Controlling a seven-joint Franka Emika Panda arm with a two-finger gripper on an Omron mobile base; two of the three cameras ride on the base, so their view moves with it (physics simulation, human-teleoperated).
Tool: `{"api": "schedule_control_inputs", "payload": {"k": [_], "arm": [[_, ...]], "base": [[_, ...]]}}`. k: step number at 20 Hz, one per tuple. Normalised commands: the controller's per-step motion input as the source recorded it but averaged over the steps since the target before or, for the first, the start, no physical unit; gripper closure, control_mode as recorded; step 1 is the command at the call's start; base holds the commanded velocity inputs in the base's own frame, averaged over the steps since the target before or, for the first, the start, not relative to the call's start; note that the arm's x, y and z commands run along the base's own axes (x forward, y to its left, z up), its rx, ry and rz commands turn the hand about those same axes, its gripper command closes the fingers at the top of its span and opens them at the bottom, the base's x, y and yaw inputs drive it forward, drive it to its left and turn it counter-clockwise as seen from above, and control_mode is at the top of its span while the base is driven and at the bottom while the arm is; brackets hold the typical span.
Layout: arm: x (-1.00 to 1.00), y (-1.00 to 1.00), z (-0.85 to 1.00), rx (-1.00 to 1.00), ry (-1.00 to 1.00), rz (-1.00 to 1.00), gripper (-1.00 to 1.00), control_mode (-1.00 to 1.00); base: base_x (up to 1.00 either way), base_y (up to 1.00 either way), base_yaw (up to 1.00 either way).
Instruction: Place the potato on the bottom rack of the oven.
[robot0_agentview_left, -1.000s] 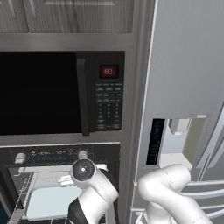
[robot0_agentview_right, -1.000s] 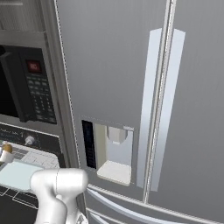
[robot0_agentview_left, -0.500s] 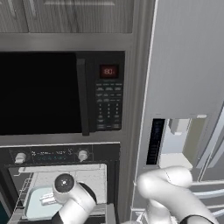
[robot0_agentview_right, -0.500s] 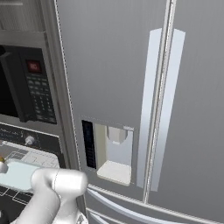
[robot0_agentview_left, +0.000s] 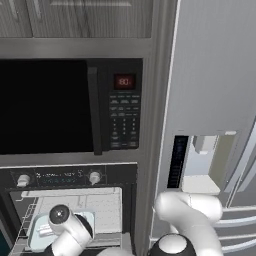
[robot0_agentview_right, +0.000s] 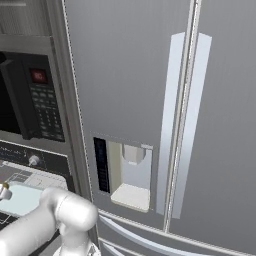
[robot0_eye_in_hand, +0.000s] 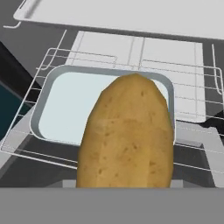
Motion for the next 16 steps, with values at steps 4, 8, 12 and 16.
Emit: {"api": "schedule_control_inputs", "payload": {"k": [4,8,12,16], "arm": [[0.48,0.03,-0.33,0.0,0.03,-0.05,1.0,-1.0],[0.15,0.0,-0.59,0.0,0.0,-0.06,1.0,-1.0],[0.22,0.0,-0.49,0.0,0.0,-0.05,1.0,-1.0],[0.27,0.0,-0.4,0.0,0.03,-0.02,1.0,-1.0]], "base": [[0.0,0.0,0.0],[0.0,0.0,0.0],[0.0,0.0,0.0],[0.0,0.0,0.0]]}}
